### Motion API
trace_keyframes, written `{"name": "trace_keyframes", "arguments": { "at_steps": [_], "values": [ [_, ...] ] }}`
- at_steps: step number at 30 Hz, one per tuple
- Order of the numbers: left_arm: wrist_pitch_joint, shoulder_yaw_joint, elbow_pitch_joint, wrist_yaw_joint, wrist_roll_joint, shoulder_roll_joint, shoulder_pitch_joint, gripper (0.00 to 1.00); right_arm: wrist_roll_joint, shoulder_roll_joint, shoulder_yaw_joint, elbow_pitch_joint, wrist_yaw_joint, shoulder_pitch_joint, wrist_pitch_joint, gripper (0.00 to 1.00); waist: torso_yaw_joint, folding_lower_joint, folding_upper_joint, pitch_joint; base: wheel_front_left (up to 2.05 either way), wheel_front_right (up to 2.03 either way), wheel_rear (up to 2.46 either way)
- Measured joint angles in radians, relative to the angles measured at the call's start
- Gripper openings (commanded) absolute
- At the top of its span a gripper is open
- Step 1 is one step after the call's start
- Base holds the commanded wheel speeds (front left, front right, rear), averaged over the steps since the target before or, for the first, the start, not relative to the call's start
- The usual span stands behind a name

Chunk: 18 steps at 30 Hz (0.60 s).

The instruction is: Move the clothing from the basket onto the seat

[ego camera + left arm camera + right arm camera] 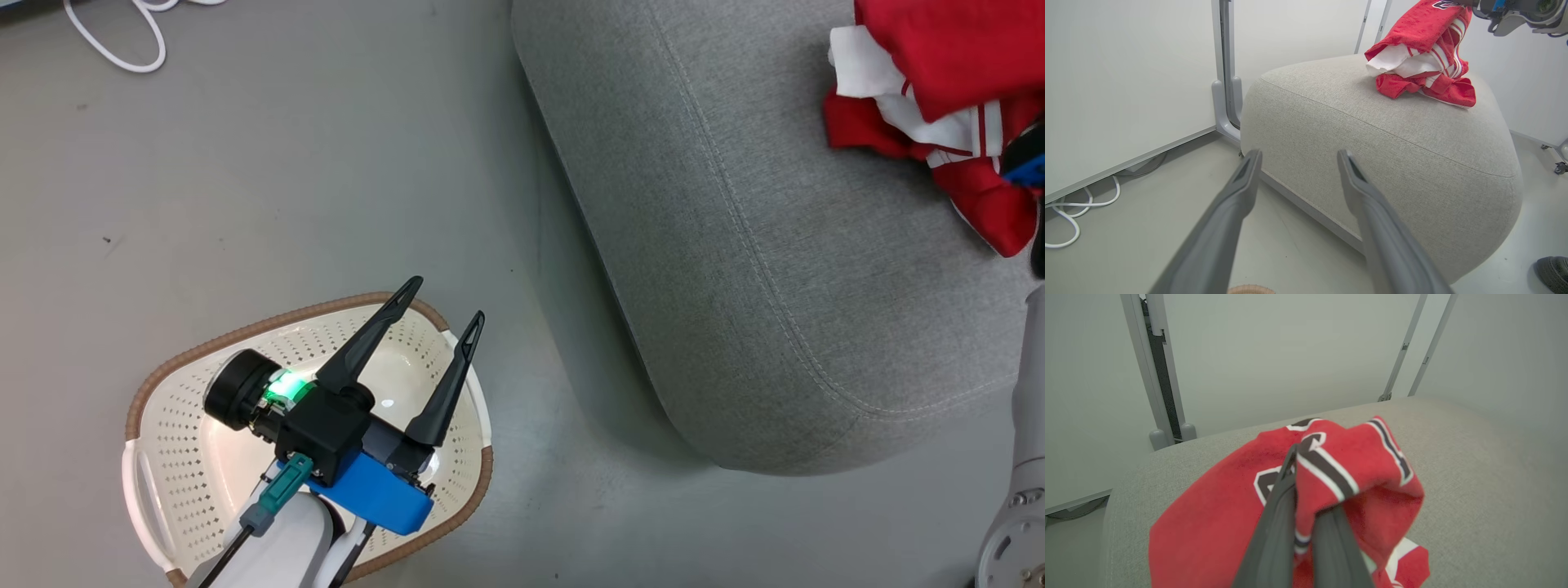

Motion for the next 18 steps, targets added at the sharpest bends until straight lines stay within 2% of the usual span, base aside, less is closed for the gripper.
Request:
{"name": "trace_keyframes", "arguments": {
  "at_steps": [13,16,17,18],
  "values": [
    [0.000,-0.009,0.001,0.000,0.002,0.003,-0.016,1.00,-0.091,0.009,-0.116,0.172,0.000,0.030,-0.028,0.00,0.011,-0.0001,0.0000,-0.006,0.00,0.00,0.00],
    [0.000,-0.010,0.006,0.000,0.002,-0.001,-0.016,1.00,-0.108,0.008,-0.140,0.192,0.000,0.026,-0.033,0.49,0.011,-0.0001,0.0000,-0.013,0.00,0.00,0.00],
    [0.000,-0.010,0.008,0.000,0.002,-0.001,-0.016,1.00,-0.113,0.008,-0.150,0.199,0.000,0.023,-0.034,0.90,0.011,-0.0001,0.0000,-0.015,0.00,0.00,0.00],
    [0.000,-0.011,0.009,0.000,0.002,-0.003,-0.016,1.00,-0.119,0.008,-0.157,0.204,0.000,0.020,-0.034,1.00,0.010,-0.0001,0.0000,-0.018,0.00,0.00,0.00]
  ]
}}
